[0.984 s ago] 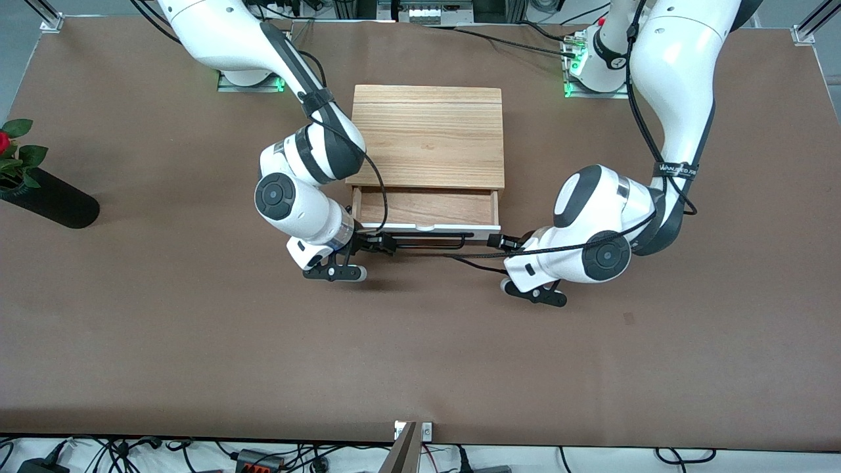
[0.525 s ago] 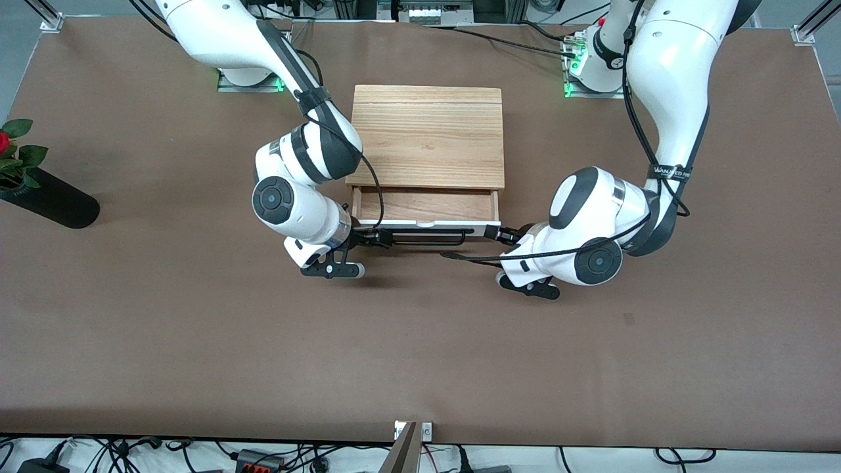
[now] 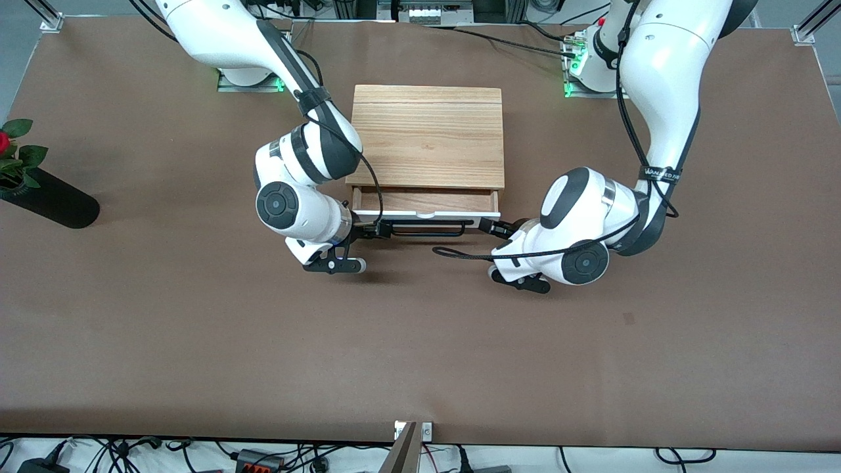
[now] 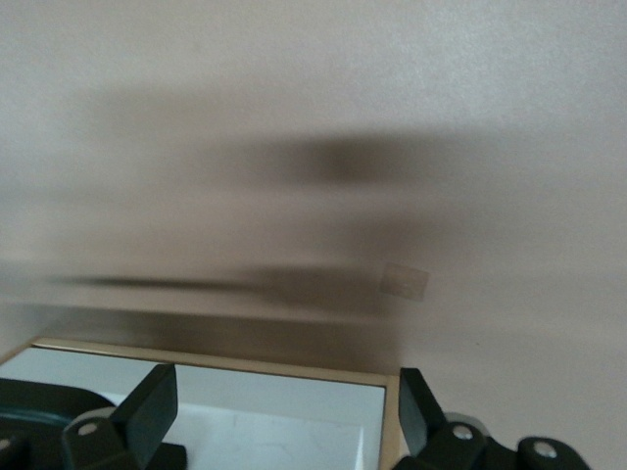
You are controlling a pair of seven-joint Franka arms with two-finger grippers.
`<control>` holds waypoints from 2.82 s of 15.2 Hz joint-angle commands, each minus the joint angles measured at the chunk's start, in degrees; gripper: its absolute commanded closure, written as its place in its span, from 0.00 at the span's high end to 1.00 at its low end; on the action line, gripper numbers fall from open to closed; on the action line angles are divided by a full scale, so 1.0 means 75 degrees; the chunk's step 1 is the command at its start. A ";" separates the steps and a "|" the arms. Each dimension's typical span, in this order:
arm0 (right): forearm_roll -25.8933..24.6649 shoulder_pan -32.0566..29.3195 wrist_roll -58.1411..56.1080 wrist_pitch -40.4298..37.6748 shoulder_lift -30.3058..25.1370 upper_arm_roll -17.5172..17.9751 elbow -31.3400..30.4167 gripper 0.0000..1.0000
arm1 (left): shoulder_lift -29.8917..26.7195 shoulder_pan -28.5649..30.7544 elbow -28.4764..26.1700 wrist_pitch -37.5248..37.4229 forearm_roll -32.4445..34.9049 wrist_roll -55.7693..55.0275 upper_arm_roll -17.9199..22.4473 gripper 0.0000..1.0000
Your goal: Close drawer with both arms simultaneously
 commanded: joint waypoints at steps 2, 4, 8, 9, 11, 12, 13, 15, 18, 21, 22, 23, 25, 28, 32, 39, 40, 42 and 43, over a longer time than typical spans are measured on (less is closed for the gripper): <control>-0.0158 0.0058 0.0074 -0.0480 -0.0212 -0.0015 -0.0191 1.00 | 0.0140 -0.0037 -0.0125 -0.0487 -0.0444 0.0049 -0.0064 1.00; -0.0158 0.0058 0.0097 -0.0913 -0.0224 -0.0015 -0.0168 1.00 | 0.0188 -0.0037 -0.0125 -0.0640 -0.0678 0.0061 -0.0064 1.00; -0.0158 0.0140 0.0097 -0.1581 -0.0259 0.0032 -0.0168 1.00 | 0.0246 -0.0037 -0.0125 -0.0991 -0.0703 0.0061 -0.0064 1.00; -0.0158 0.0198 0.0097 -0.1757 -0.0259 0.0032 -0.0168 1.00 | 0.0246 -0.0049 -0.0125 -0.1074 -0.0703 0.0049 -0.0064 1.00; -0.0158 0.0281 0.0097 -0.1818 -0.0259 0.0020 -0.0168 1.00 | 0.0246 -0.0049 -0.0194 -0.1191 -0.0703 0.0061 -0.0076 1.00; -0.0158 0.0316 0.0097 -0.1829 -0.0259 0.0020 -0.0168 1.00 | 0.0246 -0.0049 -0.0207 -0.1192 -0.0703 0.0061 -0.0076 1.00; -0.0158 0.0316 0.0097 -0.1876 -0.0259 0.0032 -0.0179 1.00 | 0.0246 -0.0049 -0.0230 -0.1203 -0.0703 0.0061 -0.0076 1.00; -0.0158 0.0398 0.0097 -0.2052 -0.0259 0.0032 -0.0168 1.00 | 0.0269 -0.0049 -0.0230 -0.1215 -0.0703 0.0061 -0.0076 1.00; -0.0146 0.0398 0.0214 -0.2333 -0.0259 0.0032 -0.0156 1.00 | 0.0293 -0.0049 -0.0300 -0.1215 -0.0703 0.0061 -0.0076 1.00; -0.0146 0.0410 0.0226 -0.2345 -0.0259 0.0032 -0.0133 1.00 | 0.0293 -0.0037 -0.0324 -0.1215 -0.0703 0.0061 -0.0076 1.00; -0.0146 0.0398 0.0226 -0.2357 -0.0259 0.0020 -0.0110 1.00 | 0.0293 -0.0037 -0.0312 -0.1192 -0.0726 0.0061 -0.0076 1.00; -0.0146 0.0398 0.0215 -0.2357 -0.0270 0.0008 -0.0005 1.00 | 0.0293 -0.0026 -0.0266 -0.1180 -0.0819 0.0049 -0.0076 1.00; -0.0239 0.0398 0.0203 -0.2345 -0.0282 -0.0027 0.0287 1.00 | 0.0270 0.0068 -0.0161 -0.1168 -0.0902 0.0061 -0.0076 1.00; -0.1501 0.0316 0.0179 -0.2357 -0.0294 -0.0050 0.0826 1.00 | 0.0211 0.0243 0.0366 -0.1168 -0.0879 0.0049 -0.0005 1.00; -0.2244 0.0281 0.0075 -0.2368 -0.1030 -0.0786 0.0875 1.00 | -0.0233 0.0899 0.0567 -0.1203 -0.0808 0.0061 -0.0088 1.00; -0.2244 0.0188 -0.1633 -0.3679 -0.2367 -0.2521 0.0863 1.00 | -0.1709 0.1882 0.0555 -0.2184 -0.0023 0.0483 0.0018 1.00; -0.2232 0.0002 -0.2124 -0.4017 -0.2577 -0.2616 0.0863 1.00 | -0.1850 0.2093 0.0555 -0.2396 -0.0023 0.0471 0.0029 1.00; -0.2255 -0.0420 -0.3097 -0.4325 -0.2894 -0.2593 0.0770 1.00 | -0.2154 0.2410 0.0555 -0.2632 0.0012 0.0425 0.0030 1.00; -0.2255 -0.0619 -0.3473 -0.4326 -0.3012 -0.2547 0.0700 1.00 | -0.2365 0.2482 0.0532 -0.2494 0.0012 0.0401 0.0041 1.00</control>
